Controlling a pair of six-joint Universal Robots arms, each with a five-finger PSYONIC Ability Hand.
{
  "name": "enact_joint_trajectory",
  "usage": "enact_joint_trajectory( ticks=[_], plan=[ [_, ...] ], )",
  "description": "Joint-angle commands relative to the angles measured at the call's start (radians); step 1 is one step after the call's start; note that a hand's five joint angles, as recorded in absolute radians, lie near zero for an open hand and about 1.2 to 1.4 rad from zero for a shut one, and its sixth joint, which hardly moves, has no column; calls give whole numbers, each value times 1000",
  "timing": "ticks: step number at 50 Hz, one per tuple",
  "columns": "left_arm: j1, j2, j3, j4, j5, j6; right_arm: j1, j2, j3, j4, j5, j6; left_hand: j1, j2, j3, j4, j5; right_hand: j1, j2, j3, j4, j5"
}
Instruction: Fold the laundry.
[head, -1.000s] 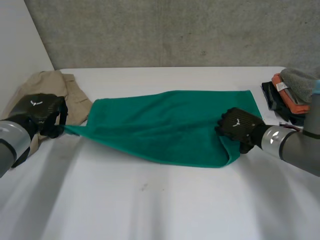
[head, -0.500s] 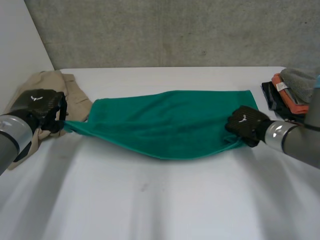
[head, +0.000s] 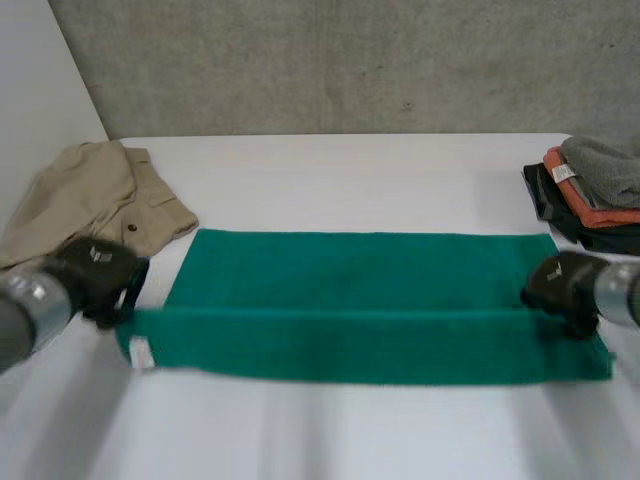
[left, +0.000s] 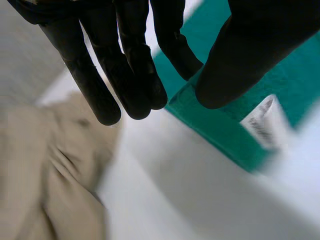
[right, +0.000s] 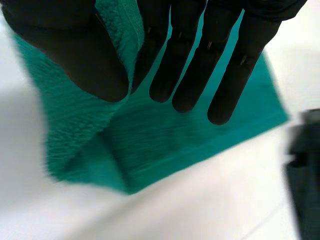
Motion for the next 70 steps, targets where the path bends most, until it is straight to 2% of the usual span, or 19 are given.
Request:
enact_joint_trajectory(
  ticks=[1,4,5,8,9,13,17,20,27,33,35,36,37,40,45,51,54,62,70],
  plan=[
    [-76,-204,427,252,-81,-35,92,89,-360,-214,83,211,253,198,203,193,220,267,218,210,202,236],
    [-79,-232,592,331,-138,-88,106,75,-479,-341,87,329,253,198,203,193,220,267,218,210,202,236],
    [-76,-244,688,392,-181,-136,106,57,-523,-440,86,415,253,198,203,193,220,267,218,210,202,236],
    [-59,-258,796,483,-228,-211,101,11,-525,-606,83,521,253,198,203,193,220,267,218,210,202,236],
    [-54,-263,836,530,-242,-245,103,-14,-510,-713,81,570,253,198,203,193,220,267,218,210,202,236],
    [-51,-261,853,554,-218,-279,103,-54,-432,-863,61,587,253,198,203,193,220,267,218,210,202,236],
    [-47,-260,796,520,-187,-276,127,-57,-378,-855,11,574,253,198,203,193,220,267,218,210,202,236],
    [-35,-248,703,511,-195,-276,140,-37,-341,-834,-9,554,253,198,203,193,220,267,218,210,202,236],
    [-10,-226,460,541,-192,-282,161,29,-266,-763,-8,503,253,198,203,193,220,267,218,210,202,236],
    [-2,-211,250,610,-118,-282,186,112,-203,-658,-13,505,253,198,203,193,220,267,218,210,202,236],
    [1,-203,215,632,-98,-280,192,133,-196,-618,-8,512,253,198,203,193,220,-58,-107,-115,-122,-88],
    [1,-191,186,648,-83,-279,199,148,-189,-575,-8,521,253,198,203,193,220,-368,-416,-425,-432,-398],
    [1,-182,175,658,-78,-279,203,156,-188,-553,-6,526,253,198,203,193,220,-481,-530,-538,-546,-512],
    [-5,-143,141,665,-69,-282,228,159,-182,-489,15,576,253,198,203,193,220,-737,-785,-793,-801,-767],
    [-22,-50,126,630,-61,-285,281,136,-174,-490,67,754,253,198,203,193,220,-955,-1004,-1012,-1020,-985],
    [-62,108,135,526,-26,-296,363,130,-212,-524,93,958,253,198,203,193,220,-955,-1004,-1012,-1020,-985],
    [-80,165,146,486,-15,-305,399,153,-240,-541,96,1008,253,198,203,193,220,-955,-1004,-1012,-1020,-985],
    [-162,318,202,370,-11,-365,528,328,-416,-569,176,1139,253,198,203,193,220,-955,-1004,-1012,-1020,-985],
    [-229,397,245,297,-26,-397,617,487,-571,-585,205,1229,253,198,203,193,220,-955,-1004,-1012,-1020,-985]
  ],
)
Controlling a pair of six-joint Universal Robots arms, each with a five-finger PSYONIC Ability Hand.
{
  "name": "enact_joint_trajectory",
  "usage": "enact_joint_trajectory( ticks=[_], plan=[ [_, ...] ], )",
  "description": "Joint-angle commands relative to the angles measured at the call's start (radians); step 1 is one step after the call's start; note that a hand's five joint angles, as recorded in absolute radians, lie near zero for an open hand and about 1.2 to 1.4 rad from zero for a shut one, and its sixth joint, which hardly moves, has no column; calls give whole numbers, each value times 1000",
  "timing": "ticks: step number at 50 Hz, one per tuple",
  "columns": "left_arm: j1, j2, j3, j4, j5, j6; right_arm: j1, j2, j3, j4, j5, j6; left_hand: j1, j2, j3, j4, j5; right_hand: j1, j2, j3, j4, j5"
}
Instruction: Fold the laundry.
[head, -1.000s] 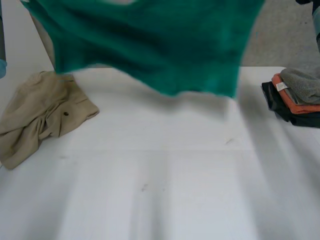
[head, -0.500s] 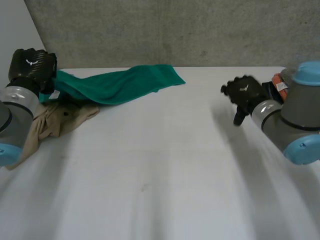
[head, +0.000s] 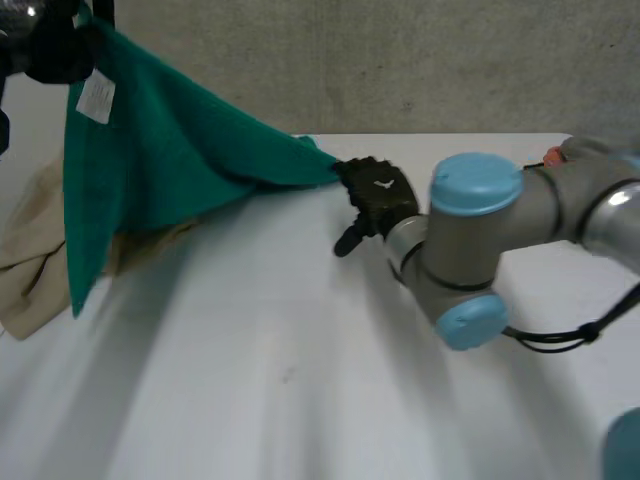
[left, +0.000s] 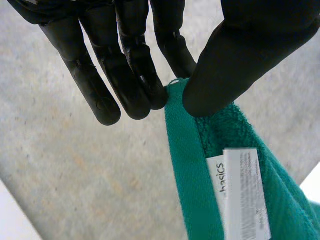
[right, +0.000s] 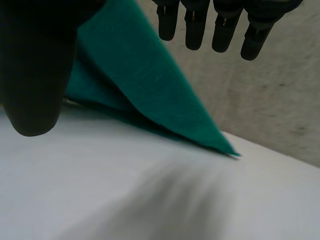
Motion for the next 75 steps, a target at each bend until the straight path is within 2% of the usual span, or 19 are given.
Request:
enact_joint_trajectory(
  ticks=[1,7,11,14,20,24,27,28,31,46,49,52,54,56,60,62,66,71,75],
  plan=[
    [-57,68,39,-64,-20,-32,82,161,-152,-23,41,68,253,195,201,193,212,-54,-38,-35,-38,-50],
    [-73,137,36,-94,-25,-55,91,223,-230,-54,160,66,253,195,201,193,212,-54,-38,-35,-38,-50],
    [-61,163,10,-94,-16,-50,76,191,-203,-37,182,57,253,195,201,193,212,-17,0,3,0,-12],
    [-34,165,-18,-93,-7,-49,48,119,-121,7,150,37,253,195,201,193,212,162,179,182,179,167],
    [23,163,-61,-88,13,-55,-58,-71,81,39,55,-19,253,195,201,193,212,271,288,291,287,276],
    [43,162,-75,-78,23,-56,-148,-208,227,59,-89,-104,253,195,201,193,212,397,414,417,414,402],
    [42,160,-73,-73,21,-61,-187,-245,262,58,-134,-136,253,195,201,193,212,380,397,400,397,385],
    [37,160,-70,-73,20,-66,-202,-250,270,53,-149,-142,253,195,201,193,212,261,278,280,277,265],
    [26,160,-60,-75,20,-73,-205,-231,255,35,-157,-131,253,195,201,193,212,25,42,45,42,30],
    [-54,160,26,-117,-17,-89,-7,152,-69,-8,-140,4,253,195,201,193,212,39,56,59,56,44],
    [-57,165,43,-130,-26,-93,10,220,-153,-56,-90,11,253,195,201,193,212,197,214,217,214,202],
    [-57,172,54,-140,-33,-93,11,275,-230,-102,-21,13,253,195,201,193,212,625,642,645,642,630],
    [-52,183,51,-140,-34,-93,1,302,-270,-120,17,8,253,195,201,193,212,1165,1182,1185,1181,1170],
    [-47,189,48,-140,-36,-93,-12,310,-284,-116,31,8,253,195,201,193,212,1167,1184,1187,1184,1172],
    [-9,195,33,-144,-30,-102,-84,251,-246,-67,38,4,253,195,201,193,212,1167,1184,1187,1184,1172],
    [34,192,22,-142,-28,-109,-137,166,-184,-34,22,-15,253,195,201,193,212,1167,1184,1187,1184,1172],
    [126,174,2,-144,-10,-119,-228,-50,-39,1,-45,-149,253,195,201,193,212,1167,1184,1187,1184,1172],
    [282,114,-46,-144,68,-153,-325,-381,136,27,-209,-366,253,195,201,193,212,1167,1184,1187,1184,1172],
    [328,67,-87,-154,127,-182,-343,-558,163,119,-252,-453,253,195,201,193,212,1167,1184,1187,1184,1172]
  ],
)
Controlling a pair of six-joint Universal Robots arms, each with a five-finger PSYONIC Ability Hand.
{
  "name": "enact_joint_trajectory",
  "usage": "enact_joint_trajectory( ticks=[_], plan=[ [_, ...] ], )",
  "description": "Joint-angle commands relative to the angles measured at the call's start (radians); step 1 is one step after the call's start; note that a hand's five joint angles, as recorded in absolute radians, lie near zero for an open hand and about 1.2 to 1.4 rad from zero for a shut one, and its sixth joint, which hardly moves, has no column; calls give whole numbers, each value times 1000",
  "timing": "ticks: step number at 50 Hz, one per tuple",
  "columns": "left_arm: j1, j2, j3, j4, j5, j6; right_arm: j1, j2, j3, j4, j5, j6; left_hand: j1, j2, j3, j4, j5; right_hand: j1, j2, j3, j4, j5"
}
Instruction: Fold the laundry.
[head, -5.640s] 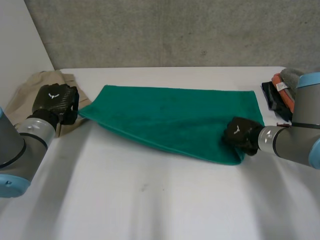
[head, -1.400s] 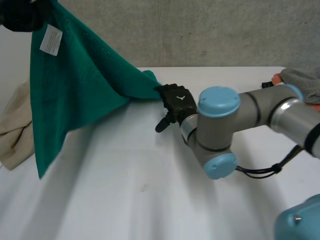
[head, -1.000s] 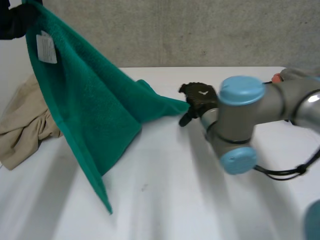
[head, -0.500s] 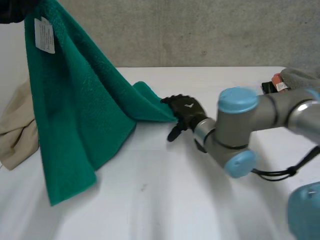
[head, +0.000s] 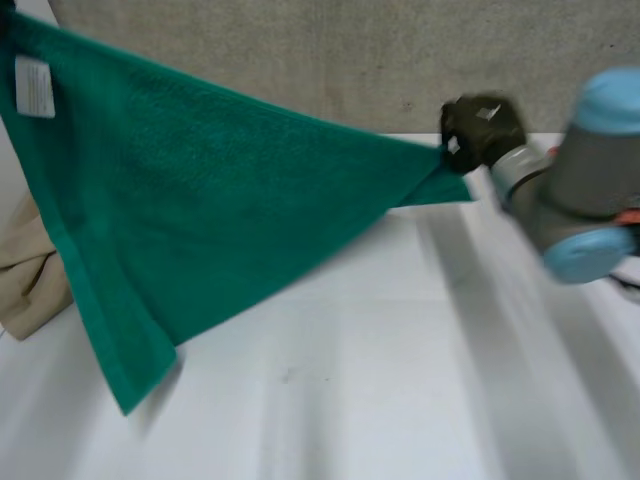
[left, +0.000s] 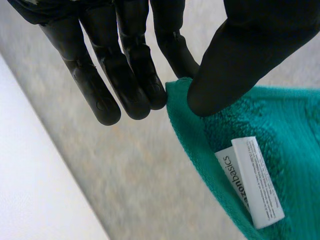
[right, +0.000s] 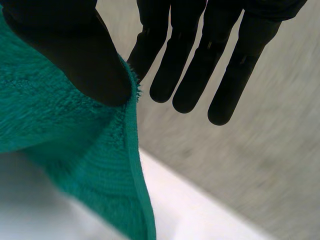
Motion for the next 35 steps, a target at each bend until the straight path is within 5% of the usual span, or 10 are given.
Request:
enact_joint_trajectory(
  ticks=[1,11,17,25,35],
  plan=[
    [127,-89,-73,-10,106,-51,-67,-362,110,132,-128,-208,253,195,200,193,212,260,218,212,203,238],
    [108,-365,-65,-7,67,-16,-122,-325,53,522,-111,-459,253,195,200,193,212,260,218,212,203,238],
    [50,-574,19,2,56,45,-116,-173,20,536,-93,-490,253,195,200,193,212,260,218,212,203,238],
    [-56,-818,404,134,-44,90,-88,75,-251,225,-15,-409,253,195,200,193,212,260,218,212,203,238],
    [-80,-898,831,458,-130,65,-93,33,-378,-304,39,-278,253,195,200,193,212,260,218,212,203,238]
  ],
)
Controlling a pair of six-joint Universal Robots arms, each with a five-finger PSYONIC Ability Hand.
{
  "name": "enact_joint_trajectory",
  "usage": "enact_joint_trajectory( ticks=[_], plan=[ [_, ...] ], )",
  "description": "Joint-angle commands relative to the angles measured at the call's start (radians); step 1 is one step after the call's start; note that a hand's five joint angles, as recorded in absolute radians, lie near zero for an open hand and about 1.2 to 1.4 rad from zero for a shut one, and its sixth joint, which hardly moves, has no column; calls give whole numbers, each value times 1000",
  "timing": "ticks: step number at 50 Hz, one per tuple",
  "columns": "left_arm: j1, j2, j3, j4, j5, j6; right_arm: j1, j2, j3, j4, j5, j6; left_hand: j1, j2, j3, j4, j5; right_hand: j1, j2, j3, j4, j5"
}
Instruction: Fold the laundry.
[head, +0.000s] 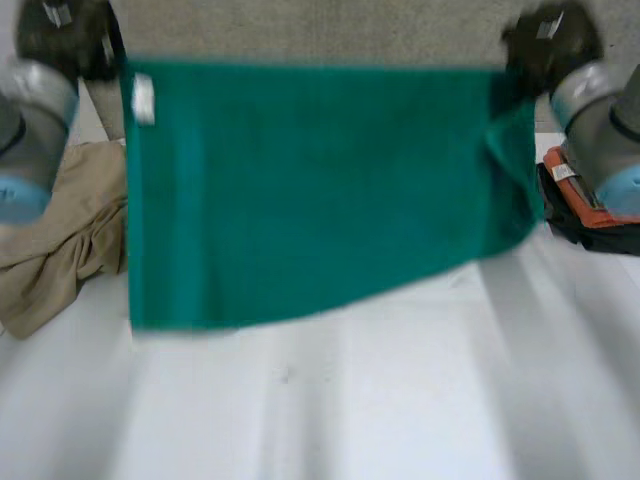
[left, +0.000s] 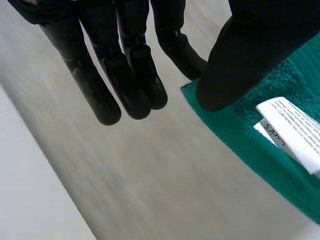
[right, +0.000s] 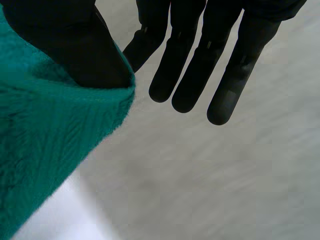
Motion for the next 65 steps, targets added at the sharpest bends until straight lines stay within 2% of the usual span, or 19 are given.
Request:
enact_joint_trajectory(
  ticks=[1,8,17,22,27,36,39,41,46,49,55,58,63,65],
  plan=[
    [-9,-11,221,212,-45,-22,-5,-64,-39,-365,11,80,253,195,200,193,212,260,218,209,199,221],
    [-1,69,99,217,-49,-47,-13,-143,66,-329,-41,83,253,195,200,193,212,260,218,209,199,221],
    [37,242,-405,269,-22,-73,-19,-231,400,-219,-137,78,253,195,200,193,212,260,218,209,199,221],
    [59,267,-649,346,38,-82,-43,-217,586,-225,-210,74,253,195,200,193,212,260,218,209,199,221],
    [86,235,-823,450,78,-84,-48,-121,695,-258,-257,43,253,195,200,193,212,260,218,209,199,221],
    [102,174,-895,467,76,-82,-53,24,666,-208,-245,24,253,195,200,193,212,259,218,209,199,221],
    [111,183,-895,466,78,-84,-59,59,627,-173,-220,92,253,195,200,193,212,154,112,104,93,116],
    [109,193,-894,464,76,-84,-63,79,599,-142,-201,179,253,195,200,193,212,-82,-124,-133,-143,-121],
    [108,201,-891,458,76,-84,-73,94,567,-82,-144,353,253,195,200,193,212,-348,-390,-398,-409,-386],
    [108,203,-891,452,76,-84,-74,94,560,-56,-98,422,253,195,200,193,212,-398,-440,-449,-459,-437],
    [111,207,-891,437,75,-84,-79,88,564,-16,-21,434,253,195,200,193,212,-466,-508,-516,-527,-504],
    [112,212,-892,414,72,-82,-86,93,564,-1,-7,431,253,195,200,193,212,-419,-461,-470,-480,-457],
    [122,241,-907,339,63,-84,-109,114,548,-4,-1,417,253,195,200,193,212,259,217,208,198,220],
    [129,255,-918,306,61,-79,-114,105,553,1,-6,407,253,195,200,193,212,260,218,209,199,221]
  ],
)
